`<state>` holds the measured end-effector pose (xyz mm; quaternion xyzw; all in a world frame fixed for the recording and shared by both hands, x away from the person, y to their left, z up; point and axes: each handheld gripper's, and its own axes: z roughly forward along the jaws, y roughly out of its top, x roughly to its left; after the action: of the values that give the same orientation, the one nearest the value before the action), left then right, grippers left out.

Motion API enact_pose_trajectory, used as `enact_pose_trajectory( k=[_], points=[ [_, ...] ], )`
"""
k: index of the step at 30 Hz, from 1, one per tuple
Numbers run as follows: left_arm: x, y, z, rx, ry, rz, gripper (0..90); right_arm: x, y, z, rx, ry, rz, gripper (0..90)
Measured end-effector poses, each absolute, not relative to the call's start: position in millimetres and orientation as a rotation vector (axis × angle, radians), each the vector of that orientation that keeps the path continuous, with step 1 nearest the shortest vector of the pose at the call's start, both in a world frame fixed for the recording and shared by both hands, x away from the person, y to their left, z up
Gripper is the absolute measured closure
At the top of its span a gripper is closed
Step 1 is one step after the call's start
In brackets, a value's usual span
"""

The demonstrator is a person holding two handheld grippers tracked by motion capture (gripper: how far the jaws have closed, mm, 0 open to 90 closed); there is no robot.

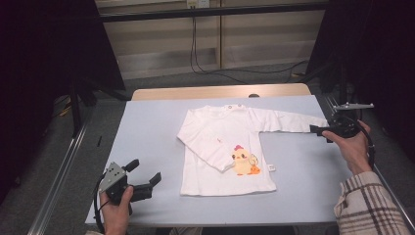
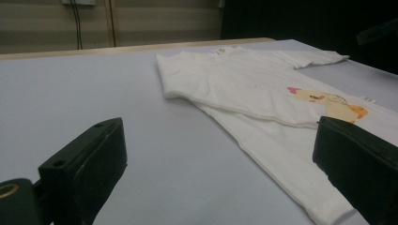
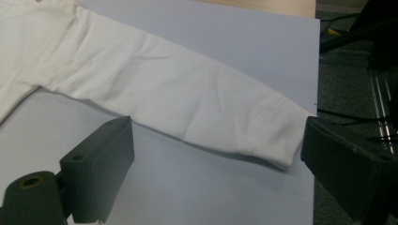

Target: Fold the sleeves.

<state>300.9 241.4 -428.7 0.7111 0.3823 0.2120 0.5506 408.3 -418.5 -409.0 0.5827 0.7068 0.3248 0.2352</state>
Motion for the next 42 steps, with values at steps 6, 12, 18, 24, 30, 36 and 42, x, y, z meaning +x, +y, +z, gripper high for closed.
enact_pose_trajectory(
  k=[6,12,18,24,30,36,42],
  points=[
    [302.2,240.7,-428.8,1.694,0.903,0.502,3.2,425.7,-427.7,-413.4,1.651,1.960,0.851,14.9],
    [302.5,241.4,-428.4,1.701,0.900,0.509,3.2,439.7,-434.0,-417.6,1.695,1.964,0.797,21.1],
    [303.7,242.4,-430.2,1.707,0.906,0.482,3.3,448.5,-443.4,-427.0,1.757,1.961,0.738,27.0],
    [303.2,243.1,-429.6,1.716,0.907,0.493,3.2,452.1,-448.3,-436.6,1.809,1.945,0.716,36.8],
    [303.9,244.5,-429.8,1.728,0.909,0.497,3.2,453.3,-448.9,-444.7,1.851,1.967,0.726,43.2],
    [302.8,244.5,-429.3,1.728,0.903,0.493,3.2,452.7,-446.8,-445.0,1.871,1.947,0.718,47.2],
    [302.5,245.2,-429.1,1.731,0.900,0.496,3.2,452.6,-444.3,-444.7,1.886,1.930,0.732,54.8]
  ],
)
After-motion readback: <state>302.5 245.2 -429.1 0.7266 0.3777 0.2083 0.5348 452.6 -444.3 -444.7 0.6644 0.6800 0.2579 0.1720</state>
